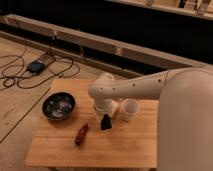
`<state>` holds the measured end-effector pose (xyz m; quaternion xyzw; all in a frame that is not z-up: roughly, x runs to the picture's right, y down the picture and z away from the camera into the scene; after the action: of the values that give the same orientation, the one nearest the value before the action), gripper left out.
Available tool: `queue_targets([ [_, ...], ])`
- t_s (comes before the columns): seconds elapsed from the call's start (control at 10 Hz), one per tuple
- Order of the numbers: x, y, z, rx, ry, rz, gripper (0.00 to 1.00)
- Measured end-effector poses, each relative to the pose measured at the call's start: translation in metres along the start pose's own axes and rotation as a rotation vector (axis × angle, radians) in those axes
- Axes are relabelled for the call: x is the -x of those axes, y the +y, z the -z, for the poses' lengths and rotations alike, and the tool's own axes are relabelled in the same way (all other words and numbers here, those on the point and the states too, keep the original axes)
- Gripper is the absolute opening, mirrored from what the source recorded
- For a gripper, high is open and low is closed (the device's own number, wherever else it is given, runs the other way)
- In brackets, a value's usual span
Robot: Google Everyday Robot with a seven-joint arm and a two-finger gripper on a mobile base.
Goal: Place the eraser on the white sponge
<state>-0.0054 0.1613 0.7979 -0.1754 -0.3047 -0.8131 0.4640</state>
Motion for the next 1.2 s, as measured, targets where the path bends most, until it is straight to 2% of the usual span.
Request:
queue_targets([
  [0.5, -0.034, 0.047, -0.001, 0.04, 0.028, 0.019, 0.0],
  [1.0, -0.05, 0.08, -0.011, 0.063, 0.032, 0.038, 0.01],
  [1.2, -0.055, 0.082, -0.016, 0.06, 0.022, 0.066, 0.17],
])
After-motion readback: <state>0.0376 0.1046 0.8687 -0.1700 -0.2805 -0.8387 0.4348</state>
